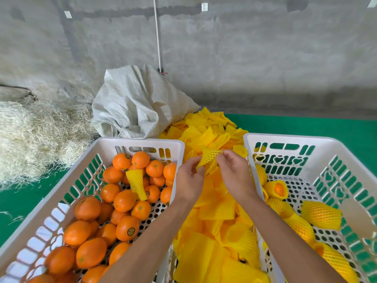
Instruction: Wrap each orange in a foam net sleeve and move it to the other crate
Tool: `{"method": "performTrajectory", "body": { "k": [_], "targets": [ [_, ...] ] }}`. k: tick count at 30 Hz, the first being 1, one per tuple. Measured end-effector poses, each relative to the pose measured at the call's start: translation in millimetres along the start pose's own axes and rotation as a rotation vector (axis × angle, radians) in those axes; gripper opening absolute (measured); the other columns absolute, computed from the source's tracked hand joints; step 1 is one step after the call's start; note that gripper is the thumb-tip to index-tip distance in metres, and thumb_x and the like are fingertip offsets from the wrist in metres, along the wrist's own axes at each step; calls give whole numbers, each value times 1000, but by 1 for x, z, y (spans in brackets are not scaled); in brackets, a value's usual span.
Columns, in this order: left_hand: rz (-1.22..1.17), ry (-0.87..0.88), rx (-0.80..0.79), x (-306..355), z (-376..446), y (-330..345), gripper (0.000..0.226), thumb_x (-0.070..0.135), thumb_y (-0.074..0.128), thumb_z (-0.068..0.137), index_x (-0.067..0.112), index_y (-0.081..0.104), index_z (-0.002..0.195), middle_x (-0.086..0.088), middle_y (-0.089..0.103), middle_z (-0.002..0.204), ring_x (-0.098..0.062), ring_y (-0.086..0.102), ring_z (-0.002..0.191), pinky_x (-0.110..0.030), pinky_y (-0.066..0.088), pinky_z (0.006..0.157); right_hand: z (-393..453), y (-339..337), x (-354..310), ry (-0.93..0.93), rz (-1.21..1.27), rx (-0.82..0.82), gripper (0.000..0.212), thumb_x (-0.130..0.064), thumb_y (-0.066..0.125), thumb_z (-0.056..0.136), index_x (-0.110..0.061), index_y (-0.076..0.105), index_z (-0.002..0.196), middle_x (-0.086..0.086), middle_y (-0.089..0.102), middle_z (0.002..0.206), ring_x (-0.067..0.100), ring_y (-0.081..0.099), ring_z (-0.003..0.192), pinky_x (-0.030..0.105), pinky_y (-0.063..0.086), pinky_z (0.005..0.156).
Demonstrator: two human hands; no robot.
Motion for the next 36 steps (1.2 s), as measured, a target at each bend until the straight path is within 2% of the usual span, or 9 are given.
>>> {"method": "performTrajectory", "body": {
  "k": [3, 5, 9, 13, 20, 25, 29, 33, 36],
  "targets": [
    [-40, -19, -17, -3, -1, 2, 30, -6, 55, 102, 0, 72, 126, -14, 76, 112, -31, 73, 103, -49, 62, 91, -1, 5, 22, 267, 450, 26, 24, -15, 54, 105, -8, 75, 95, 9, 76, 97, 15, 71, 92, 28, 60, 83],
    [-78, -31, -39, -5, -3, 5, 28, -6, 55, 103, -1, 73, 123, -12, 77, 112, -27, 74, 103, -46, 64, 89, -4, 11, 37, 472, 725, 90, 19, -11, 56, 104, -7, 74, 100, 14, 77, 106, 21, 74, 100, 30, 62, 81],
    [-231, -138, -50, -13, -3, 8, 22, -2, 59, 103, -6, 72, 121, -21, 76, 110, -31, 76, 99, -37, 64, 85, -7, 13, 55, 712, 885, 141, 23, -14, 57, 104, -2, 61, 124, 16, 70, 120, 23, 69, 107, 32, 60, 79],
    [-542, -312, -104, -18, -3, 12, 18, 1, 60, 103, -9, 71, 112, -24, 76, 111, -31, 76, 95, -40, 64, 90, -10, 15, 54, 823, 894, 68, 21, -22, 54, 106, -8, 62, 120, 8, 70, 110, 15, 66, 94, 24, 58, 62],
    [-952, -485, -250, -6, -11, 21, 24, 11, 52, 108, -5, 66, 117, -22, 76, 115, -27, 78, 99, -34, 65, 84, -12, 23, 45, 897, 1032, 13, 22, -25, 57, 104, -4, 65, 108, 8, 71, 80, 14, 63, 77, 20, 56, 53],
    [-988, -530, -396, 4, -18, 34, 38, 22, 53, 104, 1, 60, 135, -20, 68, 134, -31, 71, 116, -45, 59, 100, -3, 12, 44, 800, 1098, 57, 25, -26, 54, 106, -5, 64, 114, 11, 76, 93, 19, 75, 79, 26, 61, 58],
    [-946, -548, -443, 4, -19, 39, 46, 36, 44, 109, 11, 55, 146, -12, 67, 137, -22, 70, 110, -38, 53, 100, -2, 17, 41, 749, 1093, -20, 38, -26, 48, 108, -2, 57, 135, 17, 71, 125, 27, 72, 110, 37, 64, 81],
    [-904, -546, -482, 5, -20, 39, 60, 54, 44, 106, 14, 53, 150, -8, 63, 146, -22, 61, 133, -37, 45, 115, -4, 21, 36, 693, 999, -72, 40, -35, 50, 107, -12, 57, 139, 11, 70, 129, 25, 71, 114, 35, 63, 81],
    [-903, -571, -438, 1, -17, 35, 58, 51, 49, 105, 10, 58, 145, -10, 65, 142, -24, 61, 134, -37, 44, 116, -7, 29, 22, 637, 900, -199, 52, -52, 54, 101, -18, 57, 141, 9, 69, 132, 25, 68, 119, 38, 61, 90]
  ]
}}
Point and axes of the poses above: each hand's wrist, its own z-axis towards the middle knuckle, its own y-axis out of the palm, x = y × z, the point moved 9 cm from there along z, towards the middle knuckle
